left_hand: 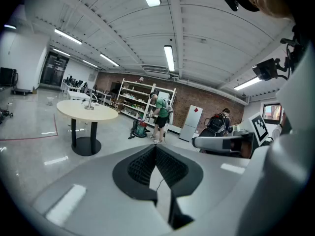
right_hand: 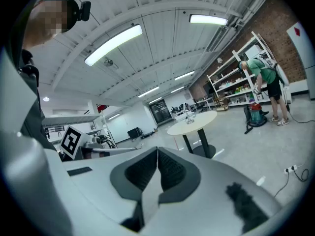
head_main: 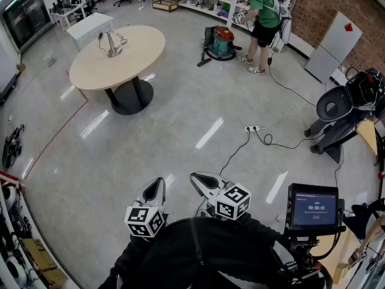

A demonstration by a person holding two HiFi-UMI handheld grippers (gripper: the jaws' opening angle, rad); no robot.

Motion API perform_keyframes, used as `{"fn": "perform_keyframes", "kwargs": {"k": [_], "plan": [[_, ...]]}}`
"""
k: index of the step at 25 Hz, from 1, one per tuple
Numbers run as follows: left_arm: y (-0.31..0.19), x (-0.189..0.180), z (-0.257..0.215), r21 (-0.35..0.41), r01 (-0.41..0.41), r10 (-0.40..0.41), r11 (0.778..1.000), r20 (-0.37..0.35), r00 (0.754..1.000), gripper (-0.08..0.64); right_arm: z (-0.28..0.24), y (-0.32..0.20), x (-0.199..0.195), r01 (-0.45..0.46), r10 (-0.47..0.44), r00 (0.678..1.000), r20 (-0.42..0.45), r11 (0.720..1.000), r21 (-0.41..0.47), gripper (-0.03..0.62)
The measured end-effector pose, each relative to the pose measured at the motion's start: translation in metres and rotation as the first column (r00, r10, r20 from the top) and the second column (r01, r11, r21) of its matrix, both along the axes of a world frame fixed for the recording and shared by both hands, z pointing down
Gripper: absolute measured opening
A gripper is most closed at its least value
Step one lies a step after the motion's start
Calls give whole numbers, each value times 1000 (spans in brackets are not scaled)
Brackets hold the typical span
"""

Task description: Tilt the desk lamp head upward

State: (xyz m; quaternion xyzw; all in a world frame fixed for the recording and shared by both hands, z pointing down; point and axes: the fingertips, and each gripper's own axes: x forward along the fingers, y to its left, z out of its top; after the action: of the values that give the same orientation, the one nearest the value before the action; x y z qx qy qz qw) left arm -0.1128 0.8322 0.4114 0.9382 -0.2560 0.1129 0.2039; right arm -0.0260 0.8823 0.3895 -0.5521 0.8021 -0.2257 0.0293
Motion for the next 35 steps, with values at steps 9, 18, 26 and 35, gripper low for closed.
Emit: {"fn": "perform_keyframes", "kwargs": {"k": [9, 18, 26, 35], "plan": [[23, 67, 15, -14, -35, 35, 999, 27, 999, 6, 14, 19, 67, -43, 43, 999, 14, 999, -15, 5], [17, 34, 20, -43, 60, -57, 997, 50, 997, 6, 23, 4, 46, 7, -6, 1000, 28, 999, -43, 5], [-48, 18, 32, -64, 85, -84, 994, 28, 996, 6, 35, -61, 30, 28, -28, 1000, 3, 997, -67, 5], [-165, -20, 37, -81, 38, -40, 996, -25, 999, 6, 40, -174, -15, -6, 0, 998, -59, 995, -102, 5]]}}
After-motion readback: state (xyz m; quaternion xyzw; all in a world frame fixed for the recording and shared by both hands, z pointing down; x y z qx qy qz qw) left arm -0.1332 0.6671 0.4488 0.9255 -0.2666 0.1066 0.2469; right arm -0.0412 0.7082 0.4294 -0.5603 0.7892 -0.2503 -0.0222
